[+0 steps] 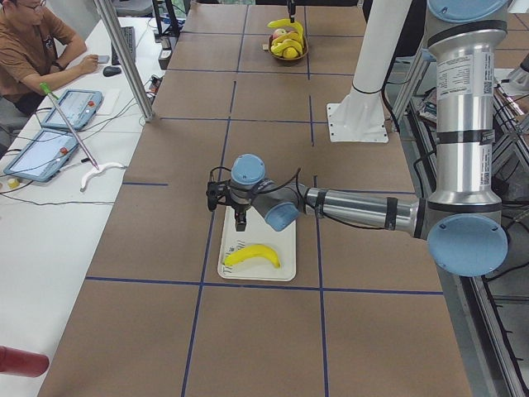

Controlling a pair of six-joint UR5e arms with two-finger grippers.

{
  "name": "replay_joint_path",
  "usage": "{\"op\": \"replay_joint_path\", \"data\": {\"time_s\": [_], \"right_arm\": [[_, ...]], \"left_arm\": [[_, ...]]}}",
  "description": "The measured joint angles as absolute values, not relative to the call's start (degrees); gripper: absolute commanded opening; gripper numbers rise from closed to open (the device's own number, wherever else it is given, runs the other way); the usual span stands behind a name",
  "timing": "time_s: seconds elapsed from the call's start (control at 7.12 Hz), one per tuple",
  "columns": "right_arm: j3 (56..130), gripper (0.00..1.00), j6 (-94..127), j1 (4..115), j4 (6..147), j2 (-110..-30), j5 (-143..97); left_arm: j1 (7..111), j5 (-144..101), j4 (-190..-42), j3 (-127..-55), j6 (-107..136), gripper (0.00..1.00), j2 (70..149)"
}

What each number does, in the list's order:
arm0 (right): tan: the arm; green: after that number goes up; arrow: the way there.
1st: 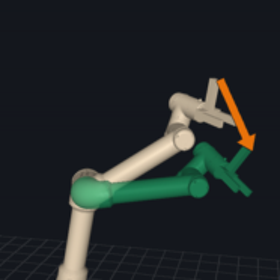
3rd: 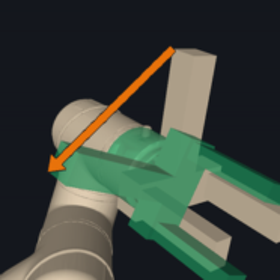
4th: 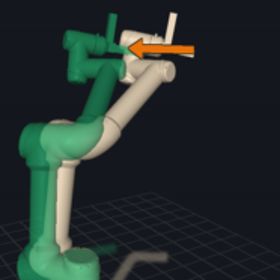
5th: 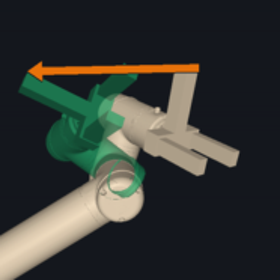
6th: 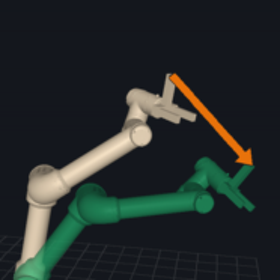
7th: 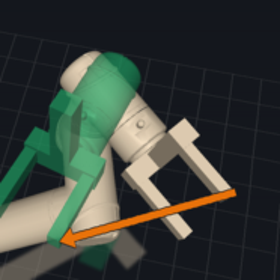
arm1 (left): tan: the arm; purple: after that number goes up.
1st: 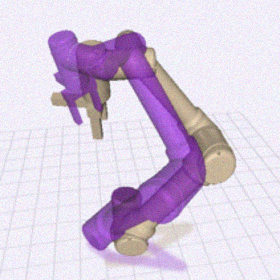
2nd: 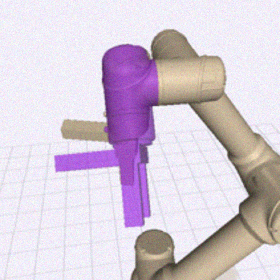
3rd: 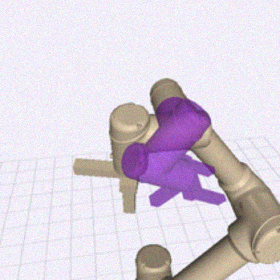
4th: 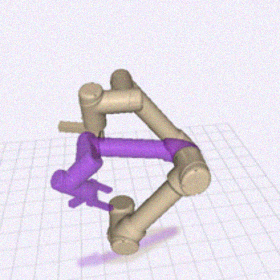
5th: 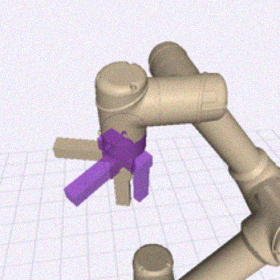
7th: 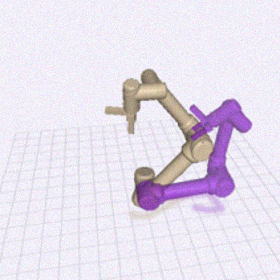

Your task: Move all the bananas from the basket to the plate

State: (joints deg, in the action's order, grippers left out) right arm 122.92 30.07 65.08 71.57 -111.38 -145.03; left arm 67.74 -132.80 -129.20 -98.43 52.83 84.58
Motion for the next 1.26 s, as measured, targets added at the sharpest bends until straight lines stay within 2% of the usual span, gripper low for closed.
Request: {"op": "replay_joint_path", "data": {"time_s": [0.42, 0.84, 1.26], "right_arm": [[117.60, 0.00, 34.08, 61.92, 71.32, -94.51, -147.22], [112.98, 0.00, 53.17, 53.11, 70.81, -75.51, -145.27], [111.31, 0.01, 66.15, 42.75, 70.81, -64.25, -133.51]], "left_arm": [[65.32, -133.17, -129.23, -98.03, 54.73, 0.99, 89.24], [58.27, -133.37, -129.46, -97.19, 69.10, 0.99, 102.91], [53.01, -133.46, -129.61, -97.95, 81.62, 0.99, 113.75]]}}
